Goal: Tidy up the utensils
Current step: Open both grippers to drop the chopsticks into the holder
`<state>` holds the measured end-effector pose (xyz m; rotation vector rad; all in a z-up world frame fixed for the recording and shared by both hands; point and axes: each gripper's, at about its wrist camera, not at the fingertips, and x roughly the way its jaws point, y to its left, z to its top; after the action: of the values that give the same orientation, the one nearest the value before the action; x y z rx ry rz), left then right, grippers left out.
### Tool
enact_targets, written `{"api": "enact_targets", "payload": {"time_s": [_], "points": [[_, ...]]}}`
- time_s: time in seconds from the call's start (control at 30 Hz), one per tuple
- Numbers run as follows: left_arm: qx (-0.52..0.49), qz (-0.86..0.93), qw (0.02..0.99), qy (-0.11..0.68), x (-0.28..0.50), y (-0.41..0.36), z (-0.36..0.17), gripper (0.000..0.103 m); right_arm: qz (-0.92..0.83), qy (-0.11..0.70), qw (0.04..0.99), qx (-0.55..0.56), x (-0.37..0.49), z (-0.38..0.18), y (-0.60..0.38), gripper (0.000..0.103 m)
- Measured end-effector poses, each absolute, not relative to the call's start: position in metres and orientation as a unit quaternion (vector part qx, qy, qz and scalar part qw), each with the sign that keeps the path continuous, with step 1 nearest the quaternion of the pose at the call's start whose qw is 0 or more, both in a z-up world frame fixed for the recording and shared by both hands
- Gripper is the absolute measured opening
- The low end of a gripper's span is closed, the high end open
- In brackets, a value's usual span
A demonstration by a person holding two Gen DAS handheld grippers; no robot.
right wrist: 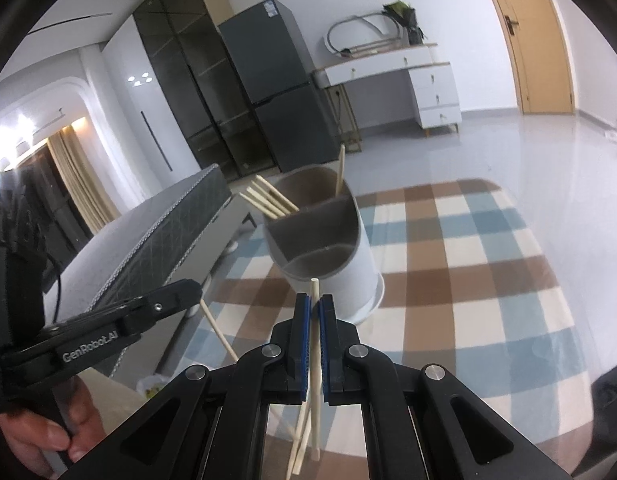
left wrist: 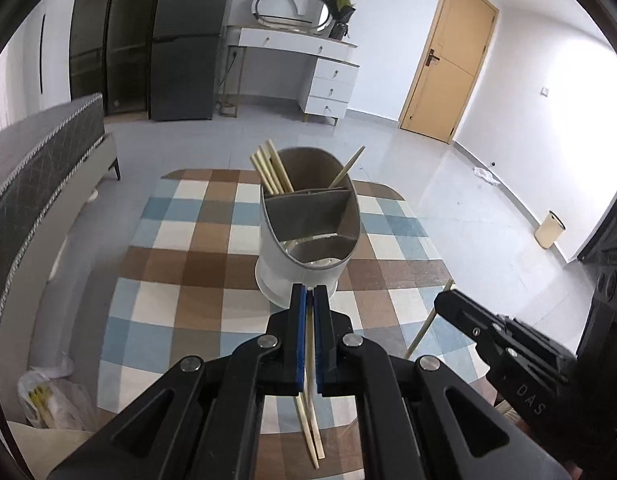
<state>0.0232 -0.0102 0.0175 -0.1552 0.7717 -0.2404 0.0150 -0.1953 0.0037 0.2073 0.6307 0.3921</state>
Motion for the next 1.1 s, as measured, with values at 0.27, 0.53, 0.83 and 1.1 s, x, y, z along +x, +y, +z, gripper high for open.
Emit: {"api": "enact_targets", "payload": {"time_s": [0.27,0.53,0.83,1.1], "points": [[-0.066,-0.134,0.92,0.363,0.022,-0.016,0.04,0.0,0.184,0.284,0.937,0.088,0.014,0.025,-0.203,0.004],[-0.079,-0.153,0.921,0.349,0.04,-0.015,0.076,0.0,0.179,0.244,0.95,0.081,0.036,0.071,-0.219,0.004],[-0.119,-0.163,0.932,0.301,0.081,0.0,0.13,0.0,0.201,0.197,0.958,0.052,0.085,0.133,-0.204,0.004],[-0.139,-0.152,0.938,0.279,0.125,0.015,0.144,0.0,0.22,0.164,0.961,0.031,0.137,0.16,-0.178,0.004]]}}
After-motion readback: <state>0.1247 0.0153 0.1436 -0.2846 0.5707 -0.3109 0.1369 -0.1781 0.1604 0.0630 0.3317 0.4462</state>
